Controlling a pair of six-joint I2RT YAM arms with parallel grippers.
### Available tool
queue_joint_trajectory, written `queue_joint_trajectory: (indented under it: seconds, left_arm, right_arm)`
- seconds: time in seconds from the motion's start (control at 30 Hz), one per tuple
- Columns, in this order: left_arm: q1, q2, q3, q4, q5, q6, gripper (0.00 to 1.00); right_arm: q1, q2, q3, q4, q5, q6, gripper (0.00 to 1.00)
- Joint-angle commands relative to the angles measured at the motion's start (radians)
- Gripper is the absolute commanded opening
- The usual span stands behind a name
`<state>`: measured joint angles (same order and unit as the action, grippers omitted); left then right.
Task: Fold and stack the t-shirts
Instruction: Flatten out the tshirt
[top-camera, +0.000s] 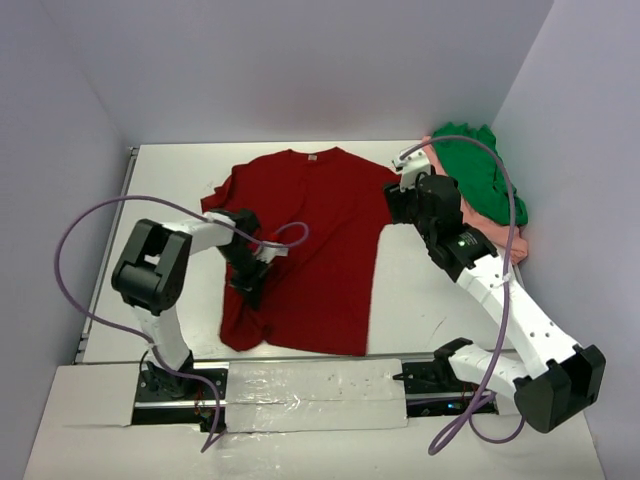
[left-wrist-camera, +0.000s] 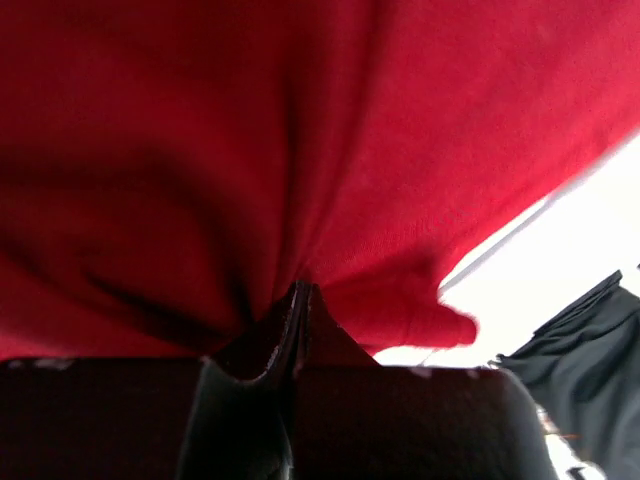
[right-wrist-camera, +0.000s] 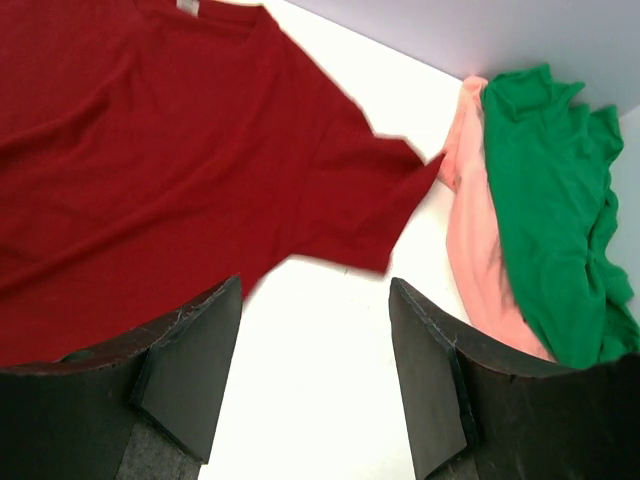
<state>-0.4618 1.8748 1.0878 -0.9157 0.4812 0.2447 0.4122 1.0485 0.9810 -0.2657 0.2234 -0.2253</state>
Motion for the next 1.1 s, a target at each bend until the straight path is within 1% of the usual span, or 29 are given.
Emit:
queue_joint_trajectory:
  seconds: [0.0,0.03,0.07,0.13,0.2,0.23,0.27,0.37,0.43,0.47,0.5,0.53,0.57,0.6,0.83,1.0,1.07]
  left_arm:
    - [0.113,-0.005,-0.071,-0.048,-0.34,0.125,0.0]
    - [0.141,-0.008,-0.078,-0.051,-0.358,0.136,0.0]
    - [0.2,-0.02,-0.098,-0.046,-0.384,0.152,0.0]
    - [0.279,-0.031,-0.115,-0.045,-0.409,0.188,0.0]
    - [0.333,-0.042,-0.131,-0.038,-0.447,0.206,0.0]
    - [0.382,-0.046,-0.135,-0.041,-0.454,0.234,0.0]
    - [0.406,-0.048,-0.134,-0.041,-0.463,0.243,0.0]
    - [0.501,-0.051,-0.118,-0.034,-0.477,0.272,0.0]
    - [0.55,-0.052,-0.102,-0.028,-0.477,0.281,0.0]
    - [0.56,-0.052,-0.088,-0.029,-0.477,0.283,0.0]
    - [0.566,-0.051,-0.08,-0.034,-0.477,0.283,0.0]
    - [0.572,-0.06,-0.072,-0.035,-0.464,0.281,0.0]
    - [0.571,-0.066,-0.071,-0.032,-0.457,0.28,0.0]
    - [0.571,-0.074,-0.065,-0.031,-0.438,0.272,0.0]
    - [0.571,-0.1,-0.06,-0.031,-0.385,0.248,0.0]
    - [0.571,-0.114,-0.069,-0.031,-0.366,0.239,0.0]
    - [0.571,-0.118,-0.069,-0.034,-0.36,0.234,0.0]
  right_arm:
    - [-0.007,0.022,0.077,-0.001,0.004,-0.002,0.67]
    - [-0.009,0.043,0.088,-0.018,0.007,-0.006,0.67]
    - [-0.01,0.057,0.116,-0.029,0.011,-0.011,0.67]
    - [-0.012,0.106,0.148,-0.064,0.019,-0.019,0.66]
    - [-0.018,0.145,0.203,-0.087,0.014,-0.022,0.66]
    - [-0.021,0.192,0.243,-0.114,0.002,-0.023,0.66]
    - [-0.024,0.218,0.26,-0.128,-0.005,-0.023,0.66]
    - [-0.026,0.349,0.353,-0.202,-0.074,-0.029,0.64]
    - [-0.027,0.415,0.395,-0.234,-0.125,-0.035,0.58]
    - [-0.027,0.482,0.438,-0.243,-0.189,-0.037,0.54]
    - [-0.029,0.513,0.461,-0.257,-0.217,-0.039,0.38]
    - [-0.029,0.548,0.513,-0.265,-0.266,-0.042,0.26]
    - [-0.03,0.615,0.54,-0.289,-0.351,-0.043,0.02]
    - [-0.029,0.648,0.606,-0.302,-0.383,-0.042,0.0]
    - [-0.029,0.922,0.864,-0.366,-0.656,-0.06,0.0]
    - [-0.01,1.105,0.985,-0.4,-0.792,-0.059,0.0]
    - [-0.007,1.149,1.027,-0.411,-0.846,-0.059,0.0]
